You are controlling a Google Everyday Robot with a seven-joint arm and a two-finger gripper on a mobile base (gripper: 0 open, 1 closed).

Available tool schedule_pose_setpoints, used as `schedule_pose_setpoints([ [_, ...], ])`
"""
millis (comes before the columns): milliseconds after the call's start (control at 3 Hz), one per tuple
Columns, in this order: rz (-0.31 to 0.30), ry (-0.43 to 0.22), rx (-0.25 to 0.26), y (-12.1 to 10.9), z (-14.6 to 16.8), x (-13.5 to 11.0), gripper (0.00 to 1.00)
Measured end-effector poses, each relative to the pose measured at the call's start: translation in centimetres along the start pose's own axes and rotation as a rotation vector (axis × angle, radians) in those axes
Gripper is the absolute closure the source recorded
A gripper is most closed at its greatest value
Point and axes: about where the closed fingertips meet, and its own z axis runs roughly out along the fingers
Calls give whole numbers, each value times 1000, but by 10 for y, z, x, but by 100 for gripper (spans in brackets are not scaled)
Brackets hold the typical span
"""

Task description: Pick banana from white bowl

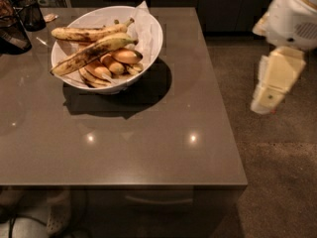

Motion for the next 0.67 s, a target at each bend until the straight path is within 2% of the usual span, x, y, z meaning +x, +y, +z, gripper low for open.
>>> schedule_pose_setpoints([
  [333,24,22,-21,-40,12,-46,0],
  [667,25,12,-16,-78,27,-97,0],
])
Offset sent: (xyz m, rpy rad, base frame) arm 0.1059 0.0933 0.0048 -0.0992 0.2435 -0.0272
